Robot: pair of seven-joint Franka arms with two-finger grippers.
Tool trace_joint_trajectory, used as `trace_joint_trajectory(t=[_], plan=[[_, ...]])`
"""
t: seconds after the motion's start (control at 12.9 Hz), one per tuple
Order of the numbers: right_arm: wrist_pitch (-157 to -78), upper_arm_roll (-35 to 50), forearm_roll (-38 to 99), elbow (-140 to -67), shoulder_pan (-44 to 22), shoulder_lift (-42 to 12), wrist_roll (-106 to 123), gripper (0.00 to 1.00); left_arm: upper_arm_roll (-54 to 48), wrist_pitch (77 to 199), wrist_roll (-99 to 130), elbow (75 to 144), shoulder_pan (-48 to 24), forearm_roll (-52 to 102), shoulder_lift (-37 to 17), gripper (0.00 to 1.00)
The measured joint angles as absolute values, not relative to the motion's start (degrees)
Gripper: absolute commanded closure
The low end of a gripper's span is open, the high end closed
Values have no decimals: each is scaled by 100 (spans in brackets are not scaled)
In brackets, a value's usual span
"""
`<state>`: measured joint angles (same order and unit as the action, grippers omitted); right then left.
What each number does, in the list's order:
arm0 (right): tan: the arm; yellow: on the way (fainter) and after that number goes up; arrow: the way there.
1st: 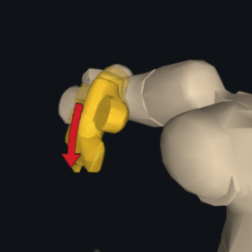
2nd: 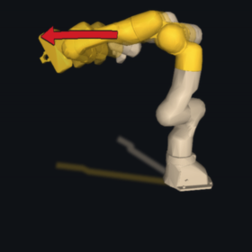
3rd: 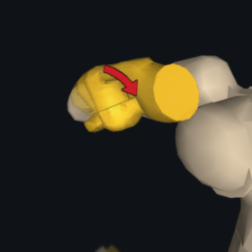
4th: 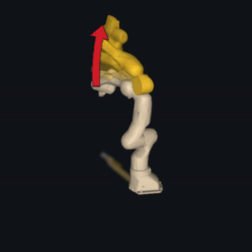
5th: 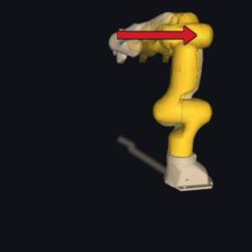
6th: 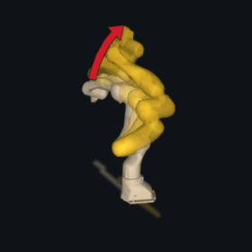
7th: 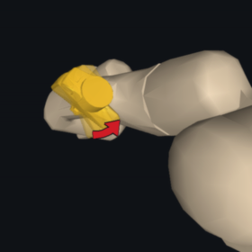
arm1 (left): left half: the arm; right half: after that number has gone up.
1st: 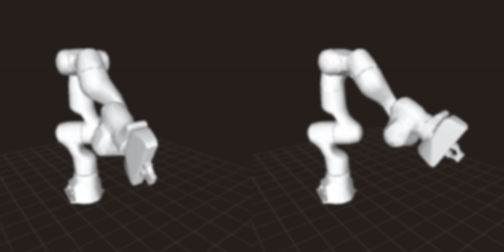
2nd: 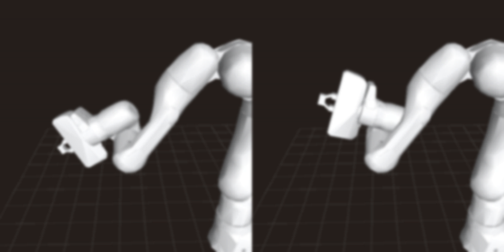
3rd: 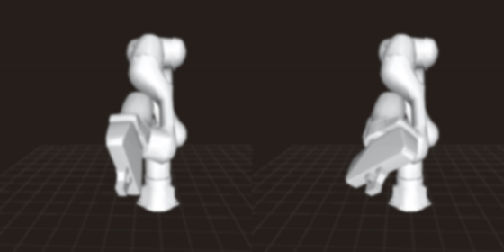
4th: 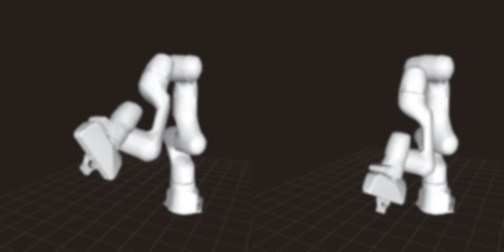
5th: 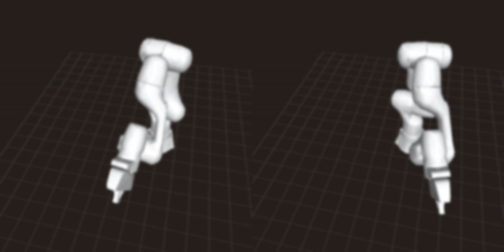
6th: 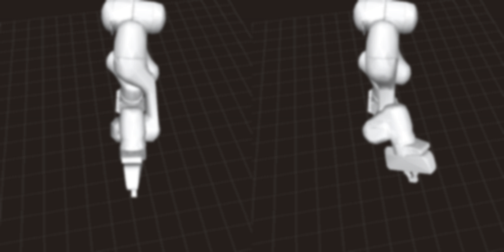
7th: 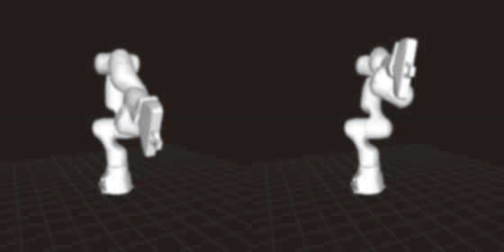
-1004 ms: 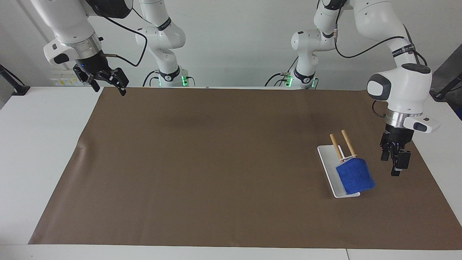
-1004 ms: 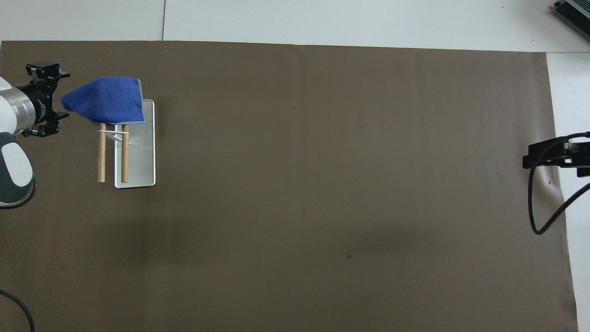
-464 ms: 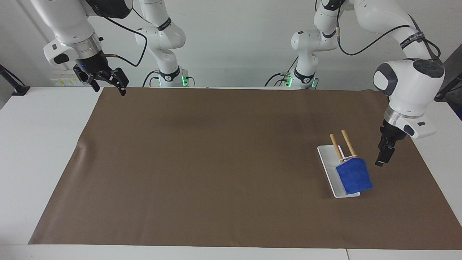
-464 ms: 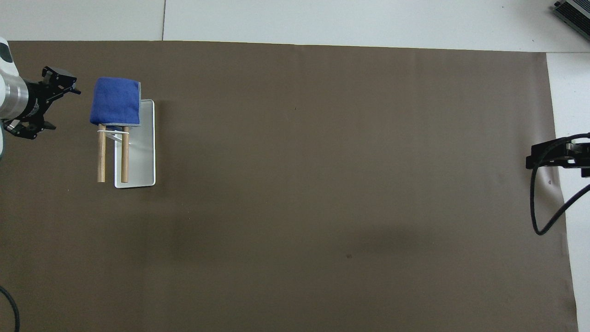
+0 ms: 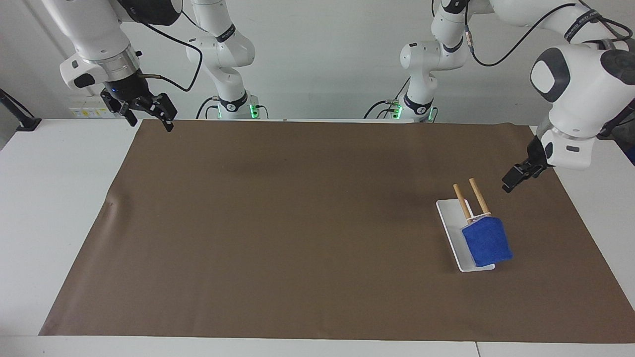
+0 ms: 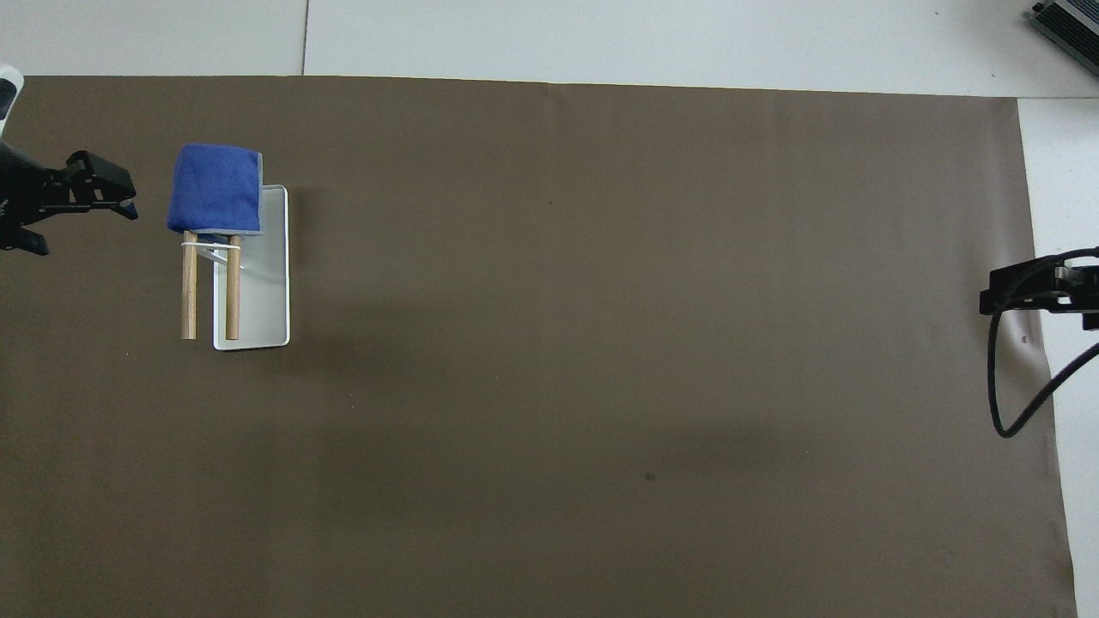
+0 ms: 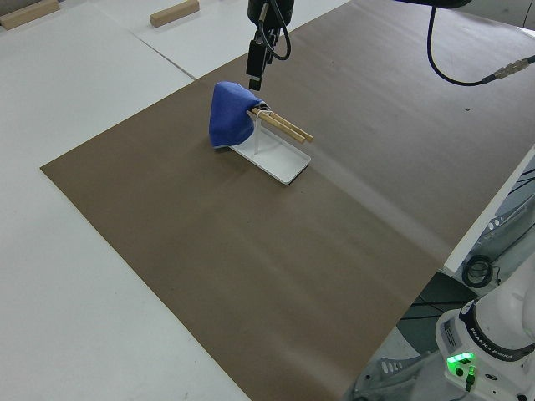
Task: Right arm passes towel to left arm to hang
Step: 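Open the left gripper and draw it back from the rack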
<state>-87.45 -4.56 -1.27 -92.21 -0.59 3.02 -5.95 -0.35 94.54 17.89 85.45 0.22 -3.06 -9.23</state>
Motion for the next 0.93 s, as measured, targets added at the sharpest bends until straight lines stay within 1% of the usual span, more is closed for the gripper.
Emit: trace_joint_trajectory(t=[0.15,0.39,0.93], plan=[[-8745,-456,-127,-9221,-59,302,-595,0,-73,8891,1105,8517,21,-301,-499,0],[-8745,-456,-127,-9221,-59,302,-595,0,-80,8772,824,8522,21,-201,-117,0],[-8745,-459,-127,-9221,-56,302,-595,0,-66,8857,205,8612,22,-167,-95,0]])
